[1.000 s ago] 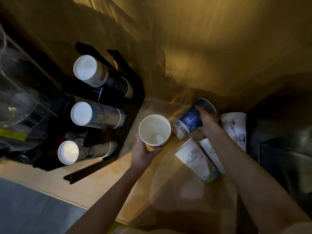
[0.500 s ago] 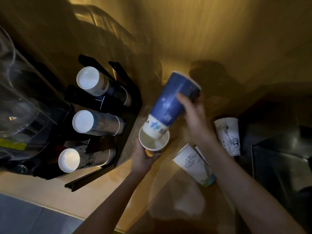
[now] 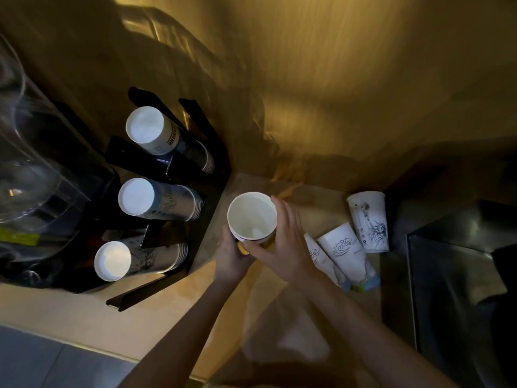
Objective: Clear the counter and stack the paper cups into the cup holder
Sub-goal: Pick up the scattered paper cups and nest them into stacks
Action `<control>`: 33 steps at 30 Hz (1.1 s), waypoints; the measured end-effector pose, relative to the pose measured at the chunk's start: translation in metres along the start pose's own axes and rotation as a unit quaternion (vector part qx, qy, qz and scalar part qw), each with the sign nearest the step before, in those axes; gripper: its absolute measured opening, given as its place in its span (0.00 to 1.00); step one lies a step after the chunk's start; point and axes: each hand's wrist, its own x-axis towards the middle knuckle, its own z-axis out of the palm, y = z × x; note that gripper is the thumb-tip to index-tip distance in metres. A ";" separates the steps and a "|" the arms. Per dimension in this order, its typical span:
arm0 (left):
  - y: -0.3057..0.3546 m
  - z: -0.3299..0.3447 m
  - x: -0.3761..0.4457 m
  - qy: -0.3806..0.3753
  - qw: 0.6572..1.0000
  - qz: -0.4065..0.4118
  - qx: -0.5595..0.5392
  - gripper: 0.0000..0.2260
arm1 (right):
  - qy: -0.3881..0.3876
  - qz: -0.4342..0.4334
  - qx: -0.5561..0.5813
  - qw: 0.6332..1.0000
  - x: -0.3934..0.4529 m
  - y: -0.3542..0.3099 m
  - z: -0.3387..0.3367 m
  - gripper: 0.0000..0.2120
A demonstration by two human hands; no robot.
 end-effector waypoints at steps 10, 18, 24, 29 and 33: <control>0.009 -0.007 -0.002 -0.020 1.000 -0.001 0.010 0.44 | -0.027 0.046 0.056 0.997 -0.001 0.004 0.002 0.46; 0.007 -0.040 -0.014 0.026 0.999 -0.011 0.031 0.39 | -0.067 0.004 0.067 0.996 -0.004 -0.015 0.013 0.44; 0.000 -0.051 -0.027 0.063 0.997 -0.022 0.026 0.35 | -0.102 -0.007 0.037 0.994 -0.008 -0.023 0.027 0.45; 0.005 -0.058 -0.026 0.034 0.999 -0.034 0.024 0.40 | -0.116 -0.001 0.012 0.993 -0.007 -0.027 0.027 0.50; 0.017 -0.063 -0.040 0.067 0.995 -0.023 0.070 0.50 | -0.131 0.023 0.004 0.991 -0.010 -0.024 0.016 0.50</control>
